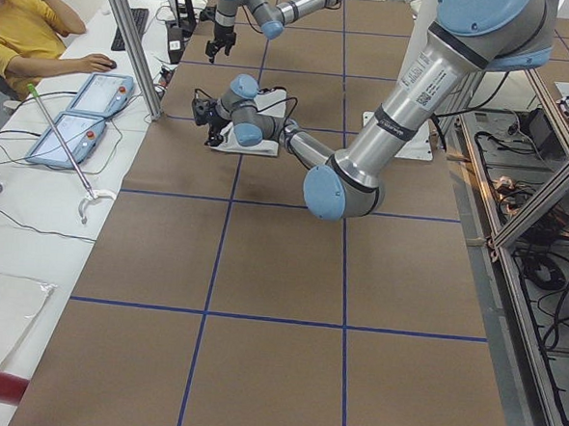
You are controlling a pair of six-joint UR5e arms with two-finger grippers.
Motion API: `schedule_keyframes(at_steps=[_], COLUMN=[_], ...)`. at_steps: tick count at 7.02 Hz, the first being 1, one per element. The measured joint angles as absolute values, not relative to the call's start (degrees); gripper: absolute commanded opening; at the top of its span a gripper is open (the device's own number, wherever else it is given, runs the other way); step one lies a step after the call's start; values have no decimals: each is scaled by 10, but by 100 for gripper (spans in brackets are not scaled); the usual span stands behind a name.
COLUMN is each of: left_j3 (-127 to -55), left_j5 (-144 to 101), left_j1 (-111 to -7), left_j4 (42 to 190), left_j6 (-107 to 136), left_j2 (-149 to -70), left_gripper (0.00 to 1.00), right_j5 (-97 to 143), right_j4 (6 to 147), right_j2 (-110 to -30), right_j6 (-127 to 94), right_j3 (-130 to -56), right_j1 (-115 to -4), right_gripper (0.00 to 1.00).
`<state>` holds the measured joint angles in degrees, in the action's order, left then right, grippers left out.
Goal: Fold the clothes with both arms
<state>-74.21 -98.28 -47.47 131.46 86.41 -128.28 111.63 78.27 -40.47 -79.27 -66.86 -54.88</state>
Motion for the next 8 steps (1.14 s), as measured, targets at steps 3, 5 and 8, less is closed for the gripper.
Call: schedule_keyframes(at_steps=[3,5,8], left_j3=[-821,-886,-904], left_j5=[-1121,-1198,-1292], left_j1=[-546,-619,-758], left_j4=[1309,1306,1232], left_j6=[671,482,204], left_j2=[-1195,-1091,-1016], left_gripper=[84,85,99], right_j5=[1220,1235,1312], right_j4=[792,850,907], right_j2=[-528,-637,-744], right_j6=[-598,-408,-174], right_j3=[-750,-852,-905], right_j1=[-623,-673,-777], right_gripper=[100,100,100])
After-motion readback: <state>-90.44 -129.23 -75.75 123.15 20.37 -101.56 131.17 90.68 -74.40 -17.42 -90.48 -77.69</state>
